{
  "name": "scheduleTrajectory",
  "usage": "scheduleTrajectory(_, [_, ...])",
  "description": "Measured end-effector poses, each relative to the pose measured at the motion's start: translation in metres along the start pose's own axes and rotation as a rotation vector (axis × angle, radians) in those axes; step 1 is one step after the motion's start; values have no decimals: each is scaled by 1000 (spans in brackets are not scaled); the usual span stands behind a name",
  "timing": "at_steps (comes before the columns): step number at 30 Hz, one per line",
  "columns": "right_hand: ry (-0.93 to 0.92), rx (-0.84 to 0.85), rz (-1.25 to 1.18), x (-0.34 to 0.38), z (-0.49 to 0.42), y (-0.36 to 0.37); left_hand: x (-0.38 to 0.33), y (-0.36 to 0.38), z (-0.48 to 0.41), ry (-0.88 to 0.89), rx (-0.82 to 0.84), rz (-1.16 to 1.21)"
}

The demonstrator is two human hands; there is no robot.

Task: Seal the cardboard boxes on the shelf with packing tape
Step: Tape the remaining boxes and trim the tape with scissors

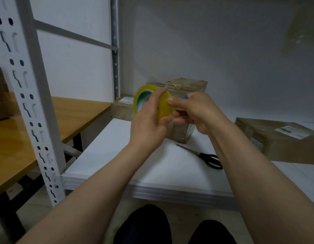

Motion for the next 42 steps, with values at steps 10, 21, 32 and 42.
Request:
scheduleTrajectory(10, [-340, -401, 680, 14, -28, -71, 99, 4, -71, -330, 196, -656])
scheduleTrajectory(21, [-498, -342, 816, 3, -54, -66, 49, 39, -162, -14, 139, -79])
scheduleTrajectory(32, [-482, -199, 627, -20, -102, -90, 21, 116, -166, 280, 399, 118])
scheduleTrajectory(42, [-467, -361, 292, -86, -72, -74, 34, 133, -144, 235, 356, 96])
Point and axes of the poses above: each hand's wrist, its own z-axis away from the middle knuckle, its own y-axis out of the palm, x = y × z, the point moved 9 cm from there along -z, towards the middle knuckle, and after that the axes turned 13 degrees about -y, right-handed, at the moved point
